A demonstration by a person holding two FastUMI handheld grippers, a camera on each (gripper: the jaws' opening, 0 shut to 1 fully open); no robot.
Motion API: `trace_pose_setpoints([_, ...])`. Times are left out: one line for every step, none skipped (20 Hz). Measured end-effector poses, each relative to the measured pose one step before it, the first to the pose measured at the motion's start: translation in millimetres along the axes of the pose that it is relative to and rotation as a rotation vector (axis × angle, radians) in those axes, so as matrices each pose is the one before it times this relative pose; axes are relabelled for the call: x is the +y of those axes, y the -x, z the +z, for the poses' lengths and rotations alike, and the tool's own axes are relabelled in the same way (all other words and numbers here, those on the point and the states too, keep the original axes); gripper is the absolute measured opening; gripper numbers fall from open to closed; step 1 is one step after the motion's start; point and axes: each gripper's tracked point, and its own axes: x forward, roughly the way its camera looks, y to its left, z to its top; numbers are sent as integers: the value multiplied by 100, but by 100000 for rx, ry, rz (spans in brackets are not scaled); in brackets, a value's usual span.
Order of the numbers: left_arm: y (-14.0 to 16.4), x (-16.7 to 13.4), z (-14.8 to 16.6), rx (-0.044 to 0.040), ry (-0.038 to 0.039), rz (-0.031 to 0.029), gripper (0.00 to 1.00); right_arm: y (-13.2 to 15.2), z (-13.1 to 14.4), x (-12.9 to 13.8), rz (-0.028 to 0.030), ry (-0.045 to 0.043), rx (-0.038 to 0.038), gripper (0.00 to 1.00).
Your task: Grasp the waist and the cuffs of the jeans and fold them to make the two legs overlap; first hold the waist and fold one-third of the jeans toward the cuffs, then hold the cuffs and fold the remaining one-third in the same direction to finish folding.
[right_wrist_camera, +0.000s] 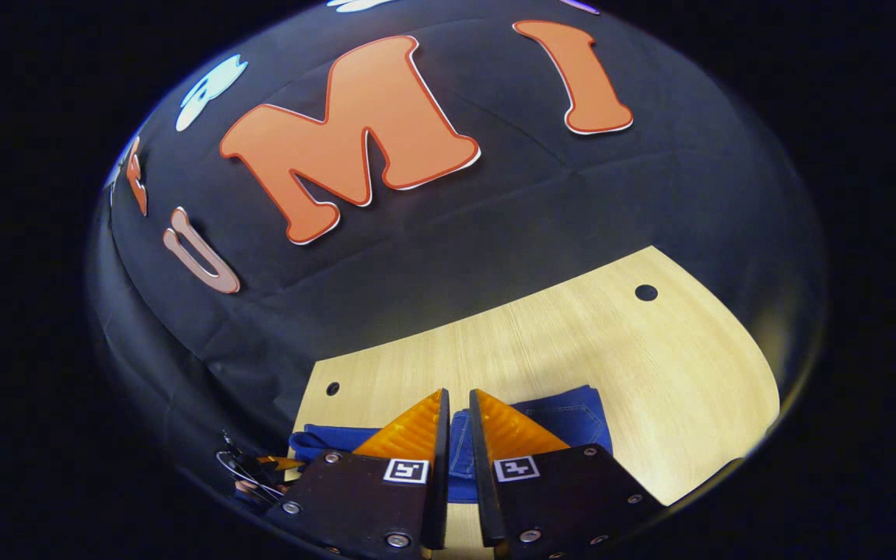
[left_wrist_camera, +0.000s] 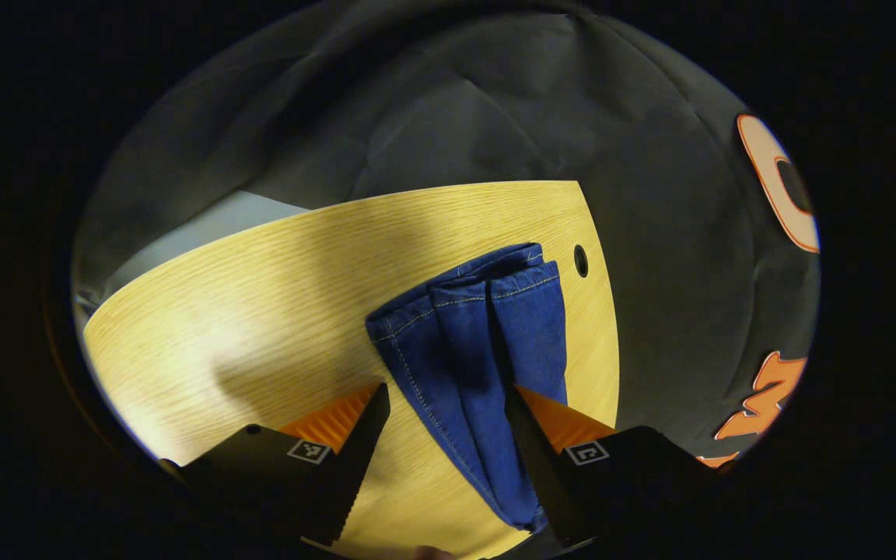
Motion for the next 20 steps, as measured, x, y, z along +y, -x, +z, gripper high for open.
trace_pose_setpoints([-157, -330, 314, -23, -412, -447, 93, 22, -261, 203, 559, -255, 348, 17])
trace_pose_setpoints([-96, -168, 10, 942, -1756, 1505, 93, 28, -335, 229, 556, 35, 1489, 17])
trace_pose_setpoints([-345, -52, 60, 209, -1381, 1861, 92, 166, -449, 411, 1325, -563, 1074, 17])
trace_pose_setpoints([-58, -92, 186, 433, -146, 3178, 92, 87, -77, 388, 1459, -784, 83, 17])
trace_pose_setpoints([-590, -603, 41, -119, -1223, 1457, 92, -70, -167, 531, 1528, -160, 474, 17])
trace_pose_setpoints([-422, -287, -84, 428, -2789, 1478, 92, 46, -512, 411, 1810, 279, 1951, 17])
trace_pose_setpoints([-251, -130, -97, 93, -2355, 1374, 92, 237, -605, 266, 964, 936, 1980, 17])
trace_pose_setpoints([51, 365, 8, 579, -1061, 2117, 90, -28, -318, -391, -1798, 1325, 1118, 17])
trace_pose_setpoints([84, 94, 257, 46, -560, 792, 87, -123, -400, -483, -1208, 1724, 1224, 17])
trace_pose_setpoints([-103, -41, -9, 565, 1107, -1703, 79, 19, -345, -295, -1189, 1119, 1070, 17])
trace_pose_setpoints([-162, -119, 197, -278, 1203, -1915, 70, 82, -147, 366, 386, 1359, 298, 17])
trace_pose_setpoints([115, 295, -145, 844, 2217, -1969, 64, 169, -439, 424, 2134, 1670, 1321, 17])
trace_pose_setpoints([-179, -175, 414, -755, 3003, -4980, 53, 207, -344, 390, 975, 786, 935, 17])
trace_pose_setpoints([72, 162, 65, 937, 2699, -2871, 53, -17, 367, -189, -647, -721, -2470, 17])
trace_pose_setpoints([97, -466, -64, -210, 1888, -3222, 53, -156, 694, -261, -1305, -514, -2605, 17])
trace_pose_setpoints([294, -152, 193, -996, 291, -686, 60, -37, 177, -366, -1210, -926, -297, 17])
trace_pose_setpoints([-334, -22, 94, 958, 2115, 2252, 68, 252, 22, -74, -319, -2138, -243, 17])
trace_pose_setpoints([14, 67, 103, 2793, 3645, 4481, 70, 192, 370, 156, 784, -1525, -465, 17])
trace_pose_setpoints([-23, 279, -3, 1127, 1671, 5023, 71, 40, 432, -3, -169, -1466, -970, 17])
trace_pose_setpoints([-77, 128, -27, 256, -2350, 5413, 71, 220, 317, 47, 865, -539, -777, 17])
